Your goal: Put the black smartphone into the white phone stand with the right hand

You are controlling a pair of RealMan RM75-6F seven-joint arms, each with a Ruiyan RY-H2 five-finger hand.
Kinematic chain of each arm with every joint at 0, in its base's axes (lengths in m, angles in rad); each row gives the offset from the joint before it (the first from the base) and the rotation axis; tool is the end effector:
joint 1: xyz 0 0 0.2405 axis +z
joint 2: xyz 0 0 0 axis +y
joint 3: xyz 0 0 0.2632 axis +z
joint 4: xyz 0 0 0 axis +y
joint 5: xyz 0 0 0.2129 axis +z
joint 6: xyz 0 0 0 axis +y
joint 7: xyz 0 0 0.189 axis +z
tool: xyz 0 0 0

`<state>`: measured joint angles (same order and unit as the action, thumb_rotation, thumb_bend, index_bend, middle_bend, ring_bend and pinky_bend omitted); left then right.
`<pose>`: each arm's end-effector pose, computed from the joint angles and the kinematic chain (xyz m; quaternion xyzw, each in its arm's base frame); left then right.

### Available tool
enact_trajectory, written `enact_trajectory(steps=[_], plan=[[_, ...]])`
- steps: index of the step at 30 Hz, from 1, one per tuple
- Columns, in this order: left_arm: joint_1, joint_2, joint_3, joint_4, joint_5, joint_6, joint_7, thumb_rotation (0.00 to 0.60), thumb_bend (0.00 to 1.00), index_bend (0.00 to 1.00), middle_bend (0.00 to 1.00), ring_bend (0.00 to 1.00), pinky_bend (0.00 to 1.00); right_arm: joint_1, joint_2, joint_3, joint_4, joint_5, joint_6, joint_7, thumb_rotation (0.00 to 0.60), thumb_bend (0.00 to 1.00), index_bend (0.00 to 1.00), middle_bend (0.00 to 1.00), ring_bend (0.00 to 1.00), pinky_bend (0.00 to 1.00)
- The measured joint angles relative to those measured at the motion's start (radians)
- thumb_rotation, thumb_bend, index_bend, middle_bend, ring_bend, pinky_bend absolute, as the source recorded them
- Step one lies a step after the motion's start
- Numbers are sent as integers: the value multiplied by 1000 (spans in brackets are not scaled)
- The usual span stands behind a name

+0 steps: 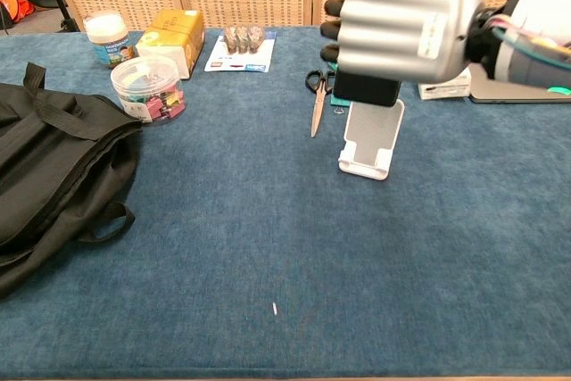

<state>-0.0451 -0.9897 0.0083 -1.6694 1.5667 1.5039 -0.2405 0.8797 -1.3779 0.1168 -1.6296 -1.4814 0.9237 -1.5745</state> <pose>-0.3174 0.2012 0.1843 -0.5759 -0.4478 -0.4230 0.5375 -0.0543 -0.3595 -0.0118 0.7831 0.3651 0.1441 0.4824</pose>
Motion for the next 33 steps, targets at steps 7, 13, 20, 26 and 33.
enact_trajectory(steps=[7,13,20,26,33], plan=[[0,1,3,1,6,0,1,600,47,0,0,0,0,6,-41,-2,-32,83,-8,-126,600,466,618,502,351,366],[1,0,3,1,7,5,2,600,46,0,0,0,0,11,-82,-30,-8,88,12,-167,600,466,618,501,352,366],[-1,-1,5,0,6,-1,7,600,47,0,0,0,0,15,-106,-62,60,35,32,-155,600,466,618,500,357,366],[-3,-2,6,-1,5,-5,12,600,46,0,0,0,0,5,-126,-93,112,-3,50,-147,600,466,618,502,363,366],[-4,-6,5,-4,3,-6,26,600,46,0,0,0,0,-28,-164,-125,176,-27,78,-141,600,466,618,502,364,366]])
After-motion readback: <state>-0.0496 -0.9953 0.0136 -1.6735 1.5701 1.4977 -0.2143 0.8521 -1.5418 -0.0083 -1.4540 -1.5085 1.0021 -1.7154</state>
